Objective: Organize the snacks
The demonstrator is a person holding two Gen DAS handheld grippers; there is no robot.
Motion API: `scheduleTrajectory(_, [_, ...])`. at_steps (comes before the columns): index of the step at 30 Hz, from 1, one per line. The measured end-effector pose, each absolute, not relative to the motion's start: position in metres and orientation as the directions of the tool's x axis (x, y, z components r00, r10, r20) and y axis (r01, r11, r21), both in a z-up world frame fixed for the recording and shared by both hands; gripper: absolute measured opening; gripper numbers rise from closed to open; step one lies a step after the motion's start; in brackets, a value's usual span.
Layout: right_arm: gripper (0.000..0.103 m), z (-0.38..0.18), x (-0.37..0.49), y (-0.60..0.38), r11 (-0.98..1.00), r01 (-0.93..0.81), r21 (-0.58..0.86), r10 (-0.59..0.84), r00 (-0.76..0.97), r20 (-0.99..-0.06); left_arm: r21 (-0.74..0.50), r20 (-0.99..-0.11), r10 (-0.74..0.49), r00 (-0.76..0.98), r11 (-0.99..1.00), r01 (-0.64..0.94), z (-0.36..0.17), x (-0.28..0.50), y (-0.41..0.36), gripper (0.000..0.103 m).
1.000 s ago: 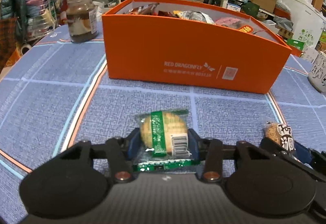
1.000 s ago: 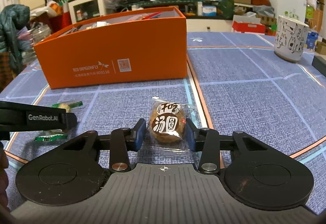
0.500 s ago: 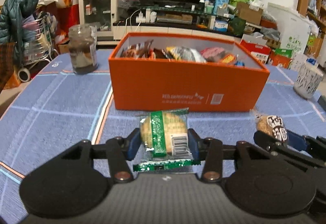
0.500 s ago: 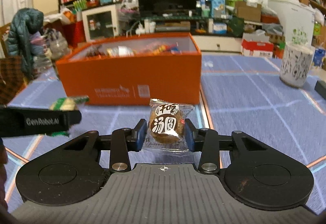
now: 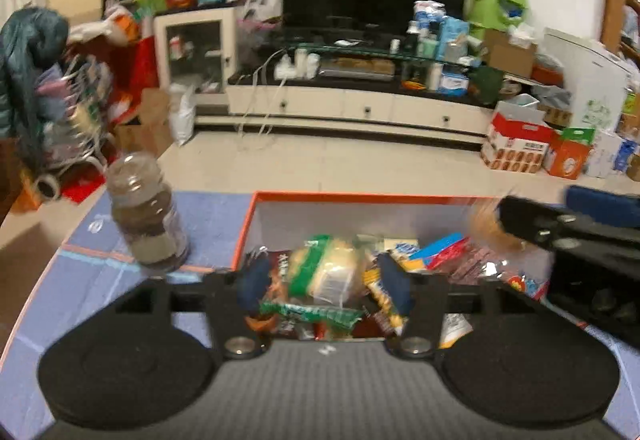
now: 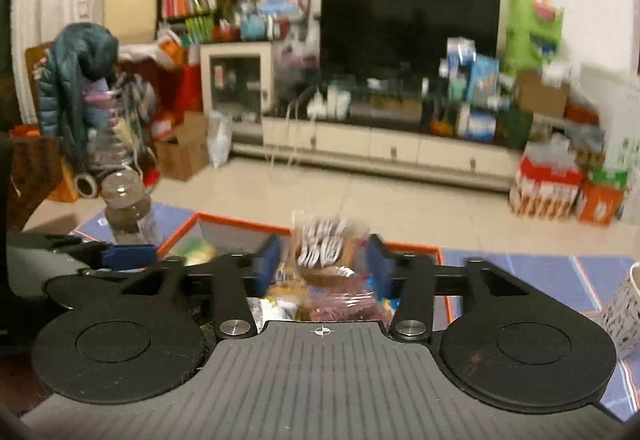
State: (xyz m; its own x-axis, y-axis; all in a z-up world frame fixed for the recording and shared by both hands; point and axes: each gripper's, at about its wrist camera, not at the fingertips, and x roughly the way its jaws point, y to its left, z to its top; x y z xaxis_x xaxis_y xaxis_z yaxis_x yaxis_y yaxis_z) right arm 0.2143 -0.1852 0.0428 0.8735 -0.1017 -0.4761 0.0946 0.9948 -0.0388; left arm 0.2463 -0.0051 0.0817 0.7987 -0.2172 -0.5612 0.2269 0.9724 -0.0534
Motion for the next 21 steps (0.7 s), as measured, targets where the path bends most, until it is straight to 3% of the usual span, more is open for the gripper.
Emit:
scheduleTrajectory(1, [0.056, 0.047, 0.205, -0.187, 0.994, 0.101, -0.031, -0.104, 0.884, -0.455, -0.057, -0.532, -0.218, 0.818, 0.973, 0.223, 0.085, 0.236, 0.000, 0.096])
scheduleTrajectory(3, [0.093, 0.053, 0.177, -0.189, 0.990, 0.136, -0.029, -0.135, 0.898, -0.418, -0.027, -0.499, -0.197, 0.844, 0.977, 0.212, 0.089, 0.208, 0.008, 0.095])
scheduleTrajectory(4, [0.095, 0.054, 0.162, -0.189, 0.989, 0.143, -0.031, -0.143, 0.899, -0.415, -0.012, -0.507, -0.188, 0.841, 0.977, 0.211, 0.089, 0.197, 0.012, 0.095])
scheduleTrajectory(11, [0.096, 0.037, 0.069, -0.174, 0.984, 0.177, -0.020, -0.160, 0.832, -0.532, 0.022, -0.570, -0.108, 0.815, 0.989, 0.147, 0.075, 0.116, 0.036, 0.095])
scheduleTrajectory(17, [0.096, 0.038, 0.051, -0.149, 0.978, 0.185, -0.092, -0.201, 0.740, -0.642, 0.052, -0.603, -0.079, 0.794, 0.989, 0.139, 0.064, 0.093, 0.042, 0.095])
scheduleTrajectory(21, [0.096, 0.040, 0.048, -0.154, 0.968, 0.246, -0.060, -0.219, 0.695, -0.685, 0.127, -0.582, 0.014, 0.813, 0.989, 0.073, 0.066, 0.084, 0.042, 0.096])
